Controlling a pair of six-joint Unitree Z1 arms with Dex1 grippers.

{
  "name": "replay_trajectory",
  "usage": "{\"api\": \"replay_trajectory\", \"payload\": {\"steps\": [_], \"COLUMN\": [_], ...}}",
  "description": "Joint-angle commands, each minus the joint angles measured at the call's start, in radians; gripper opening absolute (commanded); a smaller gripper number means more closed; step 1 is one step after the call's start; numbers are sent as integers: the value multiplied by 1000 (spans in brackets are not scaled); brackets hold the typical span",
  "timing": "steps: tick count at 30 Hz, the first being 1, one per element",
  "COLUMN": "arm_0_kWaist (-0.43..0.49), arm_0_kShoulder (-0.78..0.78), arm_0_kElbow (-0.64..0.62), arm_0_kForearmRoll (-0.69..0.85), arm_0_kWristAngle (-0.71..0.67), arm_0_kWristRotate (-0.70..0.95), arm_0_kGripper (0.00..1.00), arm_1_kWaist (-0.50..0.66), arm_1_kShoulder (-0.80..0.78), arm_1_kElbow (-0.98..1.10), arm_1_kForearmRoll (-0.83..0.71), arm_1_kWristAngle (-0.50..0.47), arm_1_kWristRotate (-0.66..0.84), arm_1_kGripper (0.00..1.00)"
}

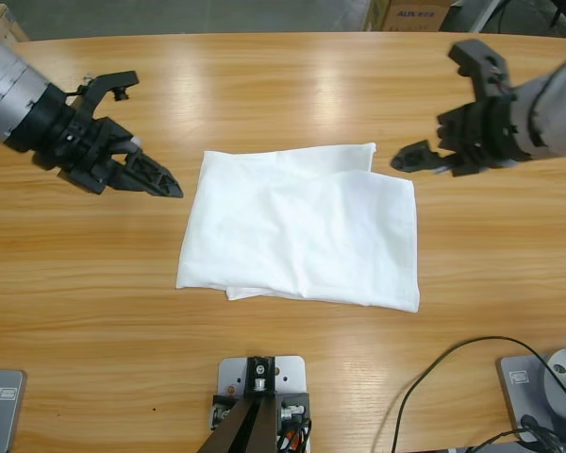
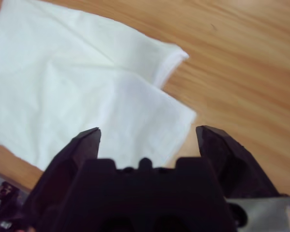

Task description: Fold clothes

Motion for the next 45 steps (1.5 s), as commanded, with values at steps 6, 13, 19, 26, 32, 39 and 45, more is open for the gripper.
{"api": "replay_trajectory", "payload": {"steps": [6,13,19,26,32,39,45], "arm_0_kWaist": [61,-19,-197,-225,-225,-238,-257], "arm_0_kShoulder": [38,115,243,295,314,393,454], "arm_0_kElbow": [-116,-140,-224,-249,-274,-255,-307], "arm_0_kForearmRoll": [-53,-43,113,149,148,110,108], "arm_0_kWristAngle": [-64,-13,193,219,257,360,427], "arm_0_kWristRotate": [-57,15,366,445,449,521,577], "arm_0_kGripper": [913,911,708,646,647,306,64], "arm_1_kWaist": [24,24,24,63,63,65,64], "arm_1_kShoulder": [214,272,174,143,166,165,162], "arm_1_kElbow": [-187,-318,-261,-26,-54,-15,61], "arm_1_kForearmRoll": [7,125,192,30,-3,-1,-44], "arm_1_kWristAngle": [127,135,106,51,28,61,62], "arm_1_kWristRotate": [-382,-486,-456,-277,-284,-282,-281], "arm_1_kGripper": [761,555,0,0,0,0,0]}}
